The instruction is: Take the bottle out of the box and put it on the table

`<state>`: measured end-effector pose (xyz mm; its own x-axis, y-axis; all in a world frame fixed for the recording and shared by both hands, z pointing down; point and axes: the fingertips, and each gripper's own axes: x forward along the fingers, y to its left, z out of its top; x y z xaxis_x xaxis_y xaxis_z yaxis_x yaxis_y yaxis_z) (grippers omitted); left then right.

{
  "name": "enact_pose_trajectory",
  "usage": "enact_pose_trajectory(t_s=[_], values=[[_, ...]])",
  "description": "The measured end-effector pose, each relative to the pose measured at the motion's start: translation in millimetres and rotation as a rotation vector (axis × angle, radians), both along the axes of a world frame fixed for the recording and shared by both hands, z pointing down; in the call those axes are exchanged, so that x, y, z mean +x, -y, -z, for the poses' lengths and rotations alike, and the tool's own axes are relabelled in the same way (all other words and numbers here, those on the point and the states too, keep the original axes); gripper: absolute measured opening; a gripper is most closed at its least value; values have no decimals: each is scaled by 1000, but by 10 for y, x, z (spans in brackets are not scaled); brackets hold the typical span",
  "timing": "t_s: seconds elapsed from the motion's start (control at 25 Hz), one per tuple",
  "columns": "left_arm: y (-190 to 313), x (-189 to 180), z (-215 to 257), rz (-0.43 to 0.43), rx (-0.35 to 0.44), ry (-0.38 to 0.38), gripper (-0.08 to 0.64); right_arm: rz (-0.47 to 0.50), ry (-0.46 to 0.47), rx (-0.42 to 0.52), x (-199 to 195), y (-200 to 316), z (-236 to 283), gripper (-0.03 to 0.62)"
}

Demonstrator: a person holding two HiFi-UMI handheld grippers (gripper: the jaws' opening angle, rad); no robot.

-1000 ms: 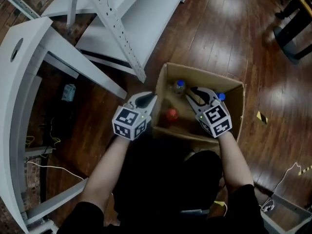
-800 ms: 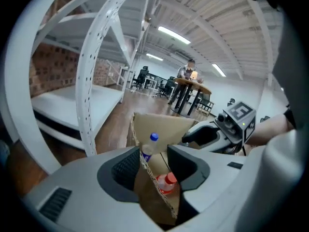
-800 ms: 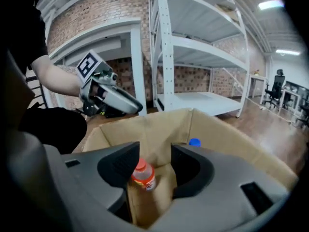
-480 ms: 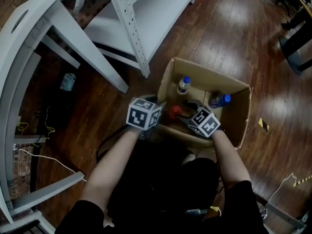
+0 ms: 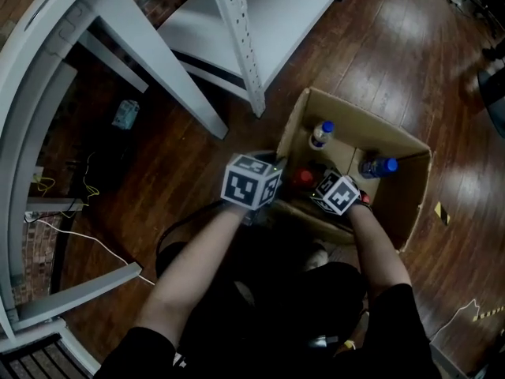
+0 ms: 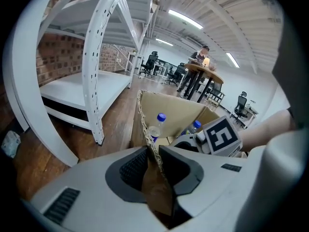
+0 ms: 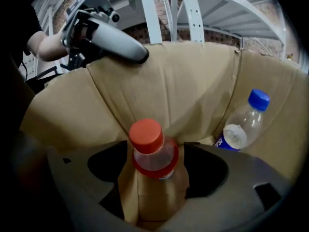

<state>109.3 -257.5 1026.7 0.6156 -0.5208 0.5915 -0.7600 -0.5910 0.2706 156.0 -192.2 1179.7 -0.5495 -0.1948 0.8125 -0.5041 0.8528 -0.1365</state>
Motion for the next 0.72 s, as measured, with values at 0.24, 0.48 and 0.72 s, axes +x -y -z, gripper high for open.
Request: enact_pose_trajectory(t_s=[0.24,0.48,0.72], values=[[-5,-36,-5,18,-17,-34,63,48,-13,-47,-151,-41,-304,379],[-31,-37,-10,9,-3,-27,61,55,-1,-39,-335,-8,-312,367],[-21,-49,-25,13,-10,-17,61,41,-30,-21,-327,12,-234,347]])
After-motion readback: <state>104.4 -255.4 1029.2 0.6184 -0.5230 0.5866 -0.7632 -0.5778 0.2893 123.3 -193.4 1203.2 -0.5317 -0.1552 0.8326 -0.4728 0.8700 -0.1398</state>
